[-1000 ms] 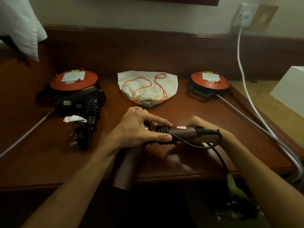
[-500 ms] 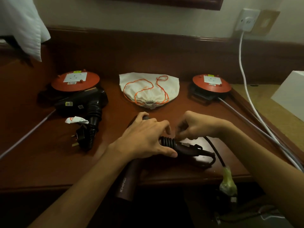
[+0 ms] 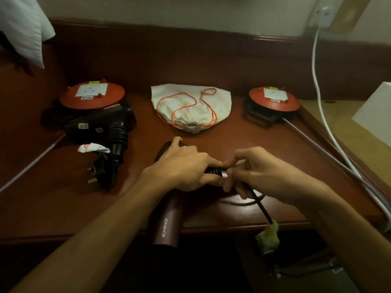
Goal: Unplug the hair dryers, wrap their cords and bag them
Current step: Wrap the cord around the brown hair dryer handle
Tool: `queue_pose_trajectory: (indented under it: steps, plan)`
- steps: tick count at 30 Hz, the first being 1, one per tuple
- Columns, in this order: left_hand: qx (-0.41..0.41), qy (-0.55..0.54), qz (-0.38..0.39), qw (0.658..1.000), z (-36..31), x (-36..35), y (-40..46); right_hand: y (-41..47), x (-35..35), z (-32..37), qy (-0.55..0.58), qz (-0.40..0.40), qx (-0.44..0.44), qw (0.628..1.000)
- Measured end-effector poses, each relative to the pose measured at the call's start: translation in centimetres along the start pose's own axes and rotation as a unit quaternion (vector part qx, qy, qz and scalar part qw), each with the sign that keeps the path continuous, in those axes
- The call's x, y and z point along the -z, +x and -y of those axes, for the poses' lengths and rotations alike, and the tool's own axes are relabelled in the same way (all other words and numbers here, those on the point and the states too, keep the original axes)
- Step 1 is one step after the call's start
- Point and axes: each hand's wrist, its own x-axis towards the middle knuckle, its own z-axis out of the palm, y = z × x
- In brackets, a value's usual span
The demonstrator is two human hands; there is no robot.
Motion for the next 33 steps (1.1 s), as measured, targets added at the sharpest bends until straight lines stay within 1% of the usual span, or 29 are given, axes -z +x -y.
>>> queue_pose_trajectory:
  steps: [3, 5, 10, 15, 19, 23, 25, 27, 30, 31, 33]
  plan:
    - [0.0, -0.017, -0.045, 0.999, 0.0, -0.5, -0.3, -2.0, -1.9, -1.4, 0.072, -0.057, 0.022, 0.996]
    - [0.0, -0.031, -0.058, 0.998, 0.0, -0.6, -0.4, -3.2, -2.9, -2.4, 0.094, -0.076, 0.051, 0.991]
    - [-0.007, -0.021, -0.031, 0.999, -0.2, -0.1, -0.6, -4.1, -3.5, -3.6, 0.186, -0.075, 0.081, 0.976]
    - [0.004, -0.056, -0.064, 0.996, -0.2, 0.0, -0.7, -4.4, -3.9, -3.7, 0.198, -0.081, 0.091, 0.973]
    - [0.019, -0.091, -0.092, 0.991, 0.7, -0.2, -0.7, -5.3, -3.8, -4.4, 0.169, -0.084, 0.097, 0.977]
    - [0.029, -0.158, -0.133, 0.978, 1.9, -0.3, -1.1, -6.6, -3.7, -5.3, 0.151, -0.054, 0.097, 0.982]
    - [0.027, -0.216, -0.151, 0.964, 2.7, -0.3, -1.3, -6.8, -3.9, -5.3, 0.128, -0.046, 0.099, 0.986]
    - [0.025, -0.288, -0.149, 0.946, 3.8, -0.5, -1.7, -6.5, -4.1, -5.3, 0.088, -0.044, 0.099, 0.99]
    - [0.012, -0.419, -0.134, 0.898, 5.2, -0.9, -2.3, -5.2, -4.0, -4.6, 0.007, -0.04, 0.104, 0.994]
    - [0.006, -0.438, -0.135, 0.889, 5.3, -1.0, -2.5, -4.6, -3.8, -4.3, -0.023, -0.033, 0.109, 0.993]
    - [0.014, -0.448, -0.135, 0.884, 5.0, -0.9, -2.7, -3.6, -3.3, -4.1, -0.067, -0.02, 0.098, 0.993]
